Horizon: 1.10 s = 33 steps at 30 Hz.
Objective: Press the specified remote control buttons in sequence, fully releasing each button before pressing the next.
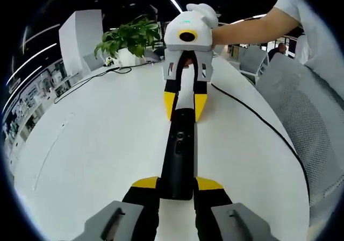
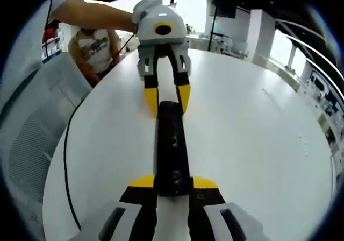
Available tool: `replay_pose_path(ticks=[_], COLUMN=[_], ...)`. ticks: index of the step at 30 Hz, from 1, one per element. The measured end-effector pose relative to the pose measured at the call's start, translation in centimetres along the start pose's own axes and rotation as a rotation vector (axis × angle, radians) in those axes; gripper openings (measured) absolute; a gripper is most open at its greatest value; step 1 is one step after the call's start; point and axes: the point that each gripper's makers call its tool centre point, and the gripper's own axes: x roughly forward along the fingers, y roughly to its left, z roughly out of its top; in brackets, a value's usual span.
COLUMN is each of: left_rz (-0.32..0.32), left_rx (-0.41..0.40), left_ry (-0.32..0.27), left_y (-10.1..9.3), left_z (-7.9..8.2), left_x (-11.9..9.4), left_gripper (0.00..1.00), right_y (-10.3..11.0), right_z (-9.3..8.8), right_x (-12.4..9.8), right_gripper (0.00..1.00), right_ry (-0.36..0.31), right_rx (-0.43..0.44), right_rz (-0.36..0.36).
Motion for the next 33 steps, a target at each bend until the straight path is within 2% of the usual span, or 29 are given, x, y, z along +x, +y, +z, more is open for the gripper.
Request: replay_pose_path(ticks=[10, 17, 24, 33], left_rz=[0.006, 0.024, 0.040, 0.071], left_rx=[0.018, 0.036, 0.068, 0.105], left_ry=[0.008, 0.001, 0.009, 0.003], left_y=[0.5, 1.5, 3.9, 7.9], left_z=[0.4, 1.0, 1.6, 2.3], left_x=[0.3, 0.3, 0.0, 0.0], left_gripper=[0.23, 0.23, 0.23, 0.23], right_y=[-0.5, -1.7, -3.8, -7.8], right_z=[-0.2, 0.0, 0.5, 0.8], right_x=[-0.2, -0.9, -1.3, -1.8], right_gripper=[0.18, 0.18, 0.18, 0.18], right_ry=[0.003, -0.005, -0.007, -0.004], right_rx=[-0.006, -0.031, -0.053, -0.078], right_rz=[-0.017, -0.052, -0.087, -0.136])
